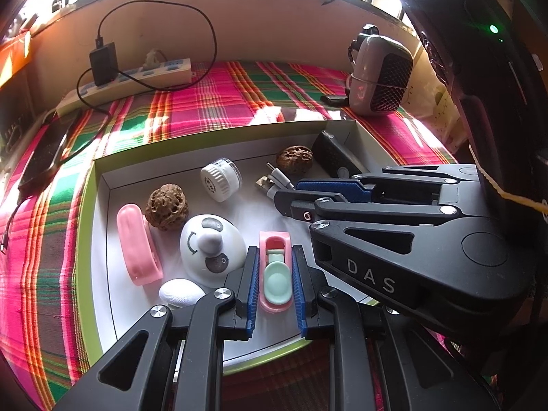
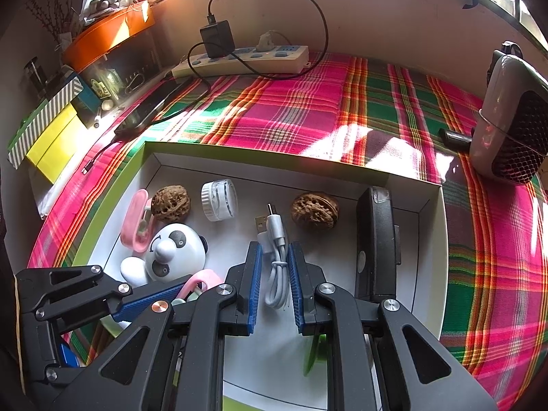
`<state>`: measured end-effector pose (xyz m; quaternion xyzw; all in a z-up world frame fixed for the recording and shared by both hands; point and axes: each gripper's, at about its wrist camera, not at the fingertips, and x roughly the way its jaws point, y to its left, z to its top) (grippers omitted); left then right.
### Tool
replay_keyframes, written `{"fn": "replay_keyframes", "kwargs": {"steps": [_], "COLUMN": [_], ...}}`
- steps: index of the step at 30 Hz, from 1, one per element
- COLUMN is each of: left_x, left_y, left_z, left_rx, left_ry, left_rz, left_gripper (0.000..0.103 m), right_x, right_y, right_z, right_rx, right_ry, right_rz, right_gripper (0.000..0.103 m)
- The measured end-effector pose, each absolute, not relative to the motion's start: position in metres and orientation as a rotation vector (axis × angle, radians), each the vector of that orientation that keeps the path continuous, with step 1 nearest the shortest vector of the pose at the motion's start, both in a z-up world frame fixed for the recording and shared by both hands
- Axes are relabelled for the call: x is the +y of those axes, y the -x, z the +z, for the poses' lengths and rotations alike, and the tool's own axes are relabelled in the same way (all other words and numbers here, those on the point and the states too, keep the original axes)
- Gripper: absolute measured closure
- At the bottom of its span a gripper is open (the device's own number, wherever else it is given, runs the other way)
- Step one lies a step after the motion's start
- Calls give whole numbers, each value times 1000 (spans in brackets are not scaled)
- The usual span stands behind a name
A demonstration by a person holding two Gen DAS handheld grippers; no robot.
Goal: Organize objects
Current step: 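Lower the cable into the tray with the right tool while the left tool lowers the clip, then open the right tool to release the cable while the left tool releases the clip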
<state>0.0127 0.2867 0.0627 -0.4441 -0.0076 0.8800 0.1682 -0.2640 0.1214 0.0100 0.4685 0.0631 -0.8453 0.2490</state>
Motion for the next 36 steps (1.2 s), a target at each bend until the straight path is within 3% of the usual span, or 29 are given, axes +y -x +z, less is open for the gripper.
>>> {"fn": "replay_keyframes", "kwargs": {"steps": [7,12,36], "left_x": [285,282,276], "left_y": [-13,-12,-33], "left_z": [63,64,84], "left_rx": [-18,-13,36], "left_ry": [1268,1274,1225], "left_rz": [2508,2518,2636], "left_gripper": [85,81,80], "right_x": [121,124,160], "right_y": [264,262,221], "right_z": [10,12,43], "right_rx": [164,141,49], "right_ry": [-1282,-1283,-1189], "right_rz": [-2304,-2313,-2529], "right_gripper": [84,69,69]}}
